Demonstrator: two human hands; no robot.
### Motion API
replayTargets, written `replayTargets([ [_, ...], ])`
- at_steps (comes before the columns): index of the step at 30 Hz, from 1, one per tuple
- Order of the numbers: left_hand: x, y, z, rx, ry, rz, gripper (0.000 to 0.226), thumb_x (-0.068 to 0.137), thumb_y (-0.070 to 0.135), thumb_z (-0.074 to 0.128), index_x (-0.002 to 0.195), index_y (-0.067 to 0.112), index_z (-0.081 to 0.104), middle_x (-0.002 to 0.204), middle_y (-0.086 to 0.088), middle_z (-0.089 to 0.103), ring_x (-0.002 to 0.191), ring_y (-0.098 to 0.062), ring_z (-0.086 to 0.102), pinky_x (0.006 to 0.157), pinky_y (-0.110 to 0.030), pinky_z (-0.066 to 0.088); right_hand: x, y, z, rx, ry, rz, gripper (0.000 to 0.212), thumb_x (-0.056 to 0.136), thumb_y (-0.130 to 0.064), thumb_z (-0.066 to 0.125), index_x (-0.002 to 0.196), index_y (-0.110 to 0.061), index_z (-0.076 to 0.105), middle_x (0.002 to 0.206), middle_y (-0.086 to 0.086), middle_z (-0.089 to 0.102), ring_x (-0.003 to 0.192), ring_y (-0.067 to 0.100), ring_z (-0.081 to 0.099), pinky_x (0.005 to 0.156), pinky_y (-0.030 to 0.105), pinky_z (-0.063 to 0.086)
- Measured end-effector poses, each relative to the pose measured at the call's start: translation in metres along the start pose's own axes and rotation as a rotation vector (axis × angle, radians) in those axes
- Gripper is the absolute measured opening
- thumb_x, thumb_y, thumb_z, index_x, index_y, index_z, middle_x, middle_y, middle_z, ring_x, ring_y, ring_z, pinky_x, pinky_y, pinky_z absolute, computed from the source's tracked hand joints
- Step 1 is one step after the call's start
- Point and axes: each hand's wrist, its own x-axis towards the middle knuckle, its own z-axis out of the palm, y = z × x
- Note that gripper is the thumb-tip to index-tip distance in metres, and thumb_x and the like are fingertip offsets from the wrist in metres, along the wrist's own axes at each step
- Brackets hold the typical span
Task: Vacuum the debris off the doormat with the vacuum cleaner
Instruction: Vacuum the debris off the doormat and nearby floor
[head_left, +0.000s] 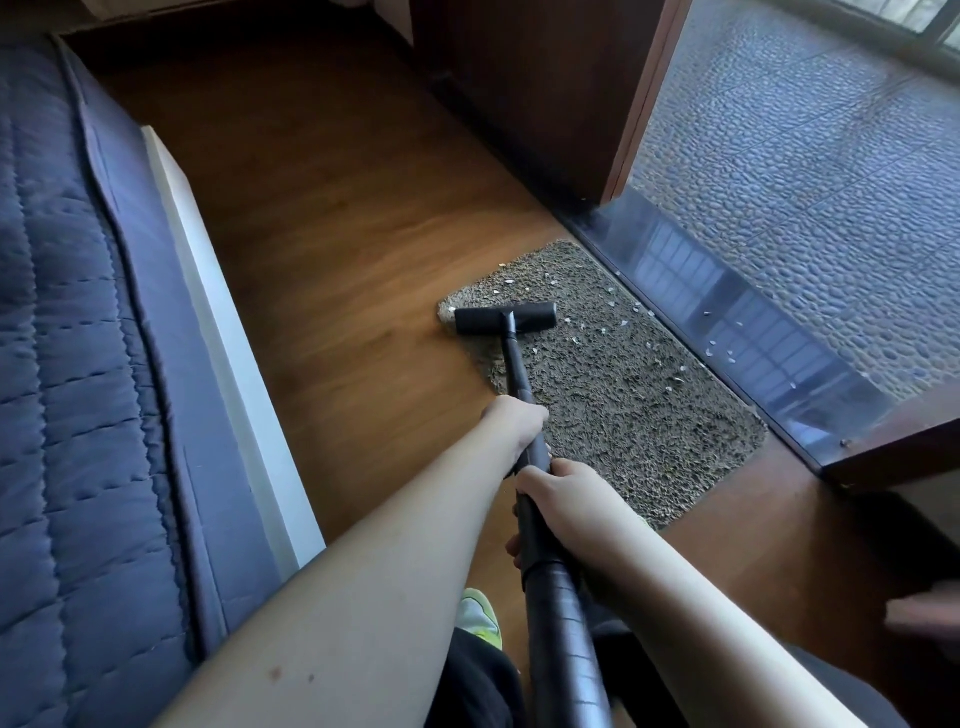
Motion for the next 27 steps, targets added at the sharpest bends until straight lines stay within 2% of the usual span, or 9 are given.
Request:
replayTargets([
  [3, -0.005, 0.002, 0.017, 0.028, -0.041, 0.039, 0.031, 0.090, 0.012, 0.058, 0.116, -0.005, 0.054, 0.085, -0.021, 0.064, 0.063, -0.029, 0.062, 0.060, -0.033, 0.056, -0.003, 0.004, -0.012, -0.049, 0.025, -0.018, 0.007, 0.087, -0.012, 0.048, 0.081, -0.008, 0.050, 0.073, 0.013, 0.057, 0.058, 0.034, 0.066, 0.054, 0.037, 0.054],
  [6, -0.008, 0.001, 0.030, 0.045, -0.063, 0.024, 0.032, 0.090, 0.017, 0.059, 0.116, -0.003, 0.055, 0.105, -0.025, 0.066, 0.080, -0.033, 0.064, 0.080, -0.044, 0.057, -0.007, 0.009, -0.023, -0.031, 0.030, 0.012, 0.008, 0.087, -0.012, 0.047, 0.082, -0.007, 0.050, 0.075, 0.015, 0.057, 0.058, 0.034, 0.065, 0.053, 0.036, 0.053],
  [9, -0.011, 0.000, 0.038, 0.035, -0.070, 0.023, 0.029, 0.091, 0.015, 0.057, 0.114, -0.003, 0.055, 0.094, -0.021, 0.062, 0.078, -0.032, 0.062, 0.082, -0.048, 0.057, -0.005, 0.014, -0.030, -0.014, 0.037, 0.030, 0.007, 0.087, -0.011, 0.048, 0.084, -0.005, 0.051, 0.079, 0.017, 0.057, 0.056, 0.034, 0.064, 0.052, 0.033, 0.051],
  [13, -0.011, 0.005, 0.040, -0.045, -0.088, 0.007, 0.030, 0.094, 0.011, 0.052, 0.120, -0.004, 0.053, 0.079, -0.017, 0.057, 0.062, -0.028, 0.058, 0.066, -0.037, 0.054, 0.005, 0.015, -0.036, 0.023, 0.056, 0.014, 0.013, 0.087, -0.011, 0.050, 0.094, -0.002, 0.054, 0.078, 0.016, 0.058, 0.053, 0.033, 0.065, 0.050, 0.033, 0.051],
  [16, -0.007, 0.009, 0.039, 0.017, -0.064, 0.045, 0.027, 0.094, 0.016, 0.052, 0.118, 0.004, 0.054, 0.094, -0.014, 0.059, 0.075, -0.029, 0.061, 0.068, -0.032, 0.050, 0.013, 0.014, -0.039, 0.066, 0.061, 0.018, 0.021, 0.088, -0.010, 0.049, 0.105, 0.002, 0.055, 0.079, 0.016, 0.057, 0.049, 0.030, 0.063, 0.045, 0.030, 0.050],
  [20, 0.002, 0.010, 0.045, -0.038, -0.126, 0.040, 0.024, 0.088, 0.013, 0.050, 0.111, 0.006, 0.048, 0.092, -0.017, 0.057, 0.084, -0.036, 0.064, 0.086, -0.047, 0.055, 0.024, 0.012, -0.042, 0.148, 0.054, 0.031, 0.026, 0.091, -0.009, 0.048, 0.112, 0.003, 0.055, 0.082, 0.017, 0.056, 0.044, 0.026, 0.061, 0.041, 0.027, 0.048],
  [22, 0.002, 0.011, 0.044, -0.129, -0.163, 0.025, 0.016, 0.088, 0.007, 0.047, 0.104, 0.008, 0.043, 0.084, -0.018, 0.053, 0.073, -0.032, 0.059, 0.080, -0.045, 0.056, 0.027, 0.011, -0.042, 0.171, 0.049, 0.035, 0.029, 0.090, -0.008, 0.047, 0.116, 0.003, 0.054, 0.084, 0.016, 0.057, 0.043, 0.024, 0.061, 0.041, 0.026, 0.048],
  [24, -0.002, 0.011, 0.041, -0.256, -0.211, -0.013, 0.010, 0.093, 0.002, 0.042, 0.096, 0.011, 0.039, 0.077, -0.018, 0.050, 0.061, -0.027, 0.055, 0.059, -0.035, 0.055, 0.030, 0.009, -0.042, 0.186, 0.051, 0.040, 0.029, 0.090, -0.008, 0.047, 0.117, 0.003, 0.054, 0.085, 0.015, 0.060, 0.042, 0.023, 0.062, 0.041, 0.025, 0.048],
  [27, 0.002, 0.008, 0.038, -0.380, -0.247, -0.047, 0.018, 0.094, -0.001, 0.041, 0.105, 0.013, 0.036, 0.074, -0.017, 0.049, 0.055, -0.024, 0.053, 0.049, -0.030, 0.053, 0.033, 0.006, -0.042, 0.206, 0.044, 0.055, 0.028, 0.091, -0.008, 0.045, 0.115, 0.002, 0.054, 0.090, 0.019, 0.063, 0.042, 0.022, 0.063, 0.041, 0.026, 0.049],
])
